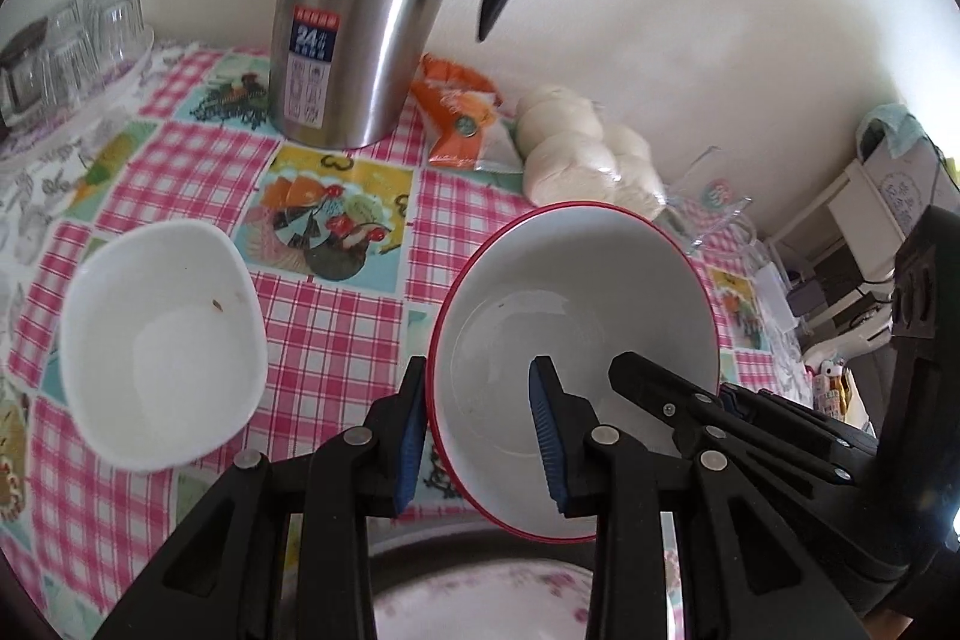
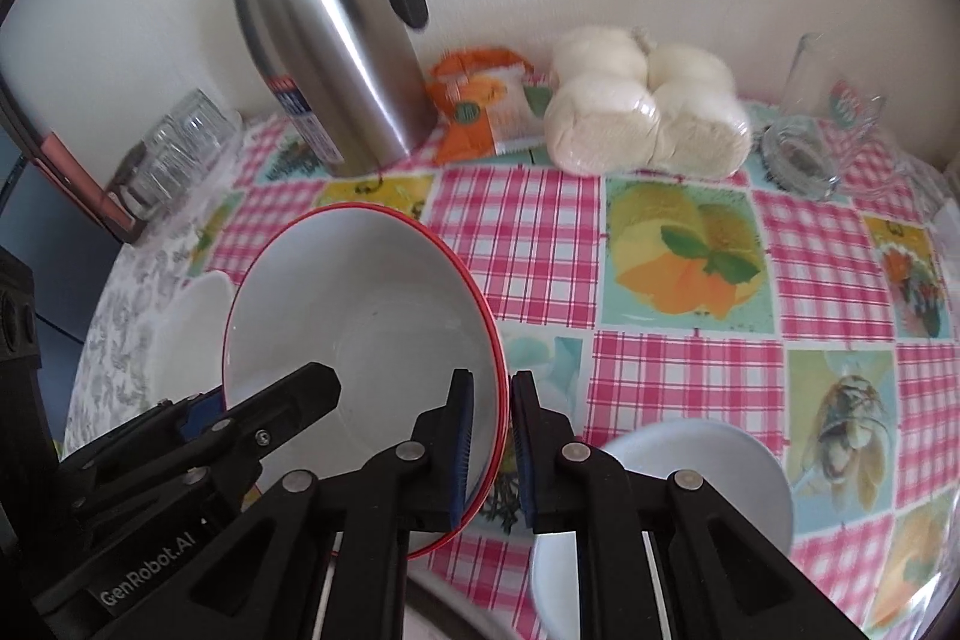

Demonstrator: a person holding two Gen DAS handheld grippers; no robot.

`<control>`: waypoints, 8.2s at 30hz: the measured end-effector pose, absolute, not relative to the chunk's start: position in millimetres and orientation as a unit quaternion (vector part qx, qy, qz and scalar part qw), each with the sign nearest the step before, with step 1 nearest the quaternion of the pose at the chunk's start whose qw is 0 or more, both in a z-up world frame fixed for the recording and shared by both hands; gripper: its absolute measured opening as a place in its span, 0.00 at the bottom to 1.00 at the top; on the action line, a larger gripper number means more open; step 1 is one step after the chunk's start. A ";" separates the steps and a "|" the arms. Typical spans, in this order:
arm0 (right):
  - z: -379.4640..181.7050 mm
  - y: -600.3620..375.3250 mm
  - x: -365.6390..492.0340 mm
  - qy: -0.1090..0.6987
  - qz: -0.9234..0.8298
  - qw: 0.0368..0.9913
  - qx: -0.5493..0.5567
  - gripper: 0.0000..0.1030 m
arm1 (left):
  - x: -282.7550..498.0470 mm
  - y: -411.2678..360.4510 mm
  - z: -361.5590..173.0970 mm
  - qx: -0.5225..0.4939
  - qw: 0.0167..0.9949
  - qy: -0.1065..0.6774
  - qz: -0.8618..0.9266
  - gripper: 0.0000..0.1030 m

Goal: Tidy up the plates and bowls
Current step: 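Lift the red-rimmed bowl with the right gripper toward the steel basin, then lower the red-rimmed bowl onto the floral plate inside the basin, then settle the red-rimmed bowl in the basin and open the right gripper, then move the right gripper to the white square bowl on the table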

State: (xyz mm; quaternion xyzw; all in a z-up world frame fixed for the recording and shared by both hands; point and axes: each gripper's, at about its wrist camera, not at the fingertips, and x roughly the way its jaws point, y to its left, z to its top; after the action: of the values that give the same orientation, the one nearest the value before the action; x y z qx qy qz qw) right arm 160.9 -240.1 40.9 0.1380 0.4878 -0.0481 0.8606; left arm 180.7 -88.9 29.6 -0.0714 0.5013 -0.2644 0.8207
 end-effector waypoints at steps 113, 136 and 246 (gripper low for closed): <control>16.2 -172.6 6.9 0.478 -0.036 0.840 0.257 0.15 | 56.3 -28.5 29.6 -0.038 0.802 0.558 -0.210 0.33; 14.0 -182.2 8.6 0.464 -0.025 0.833 0.302 0.23 | 68.6 -19.9 23.2 -0.091 0.784 0.574 -0.217 0.33; 99.6 -187.3 23.8 0.365 -0.153 0.894 0.209 1.00 | 153.3 99.3 68.6 -0.226 0.868 0.438 -0.054 1.00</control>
State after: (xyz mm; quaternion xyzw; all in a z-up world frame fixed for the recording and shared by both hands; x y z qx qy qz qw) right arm 23.8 -187.3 99.6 0.2094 0.3649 -0.1535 0.8941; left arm 153.3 99.3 68.6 -0.2264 0.4383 -0.0541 0.8681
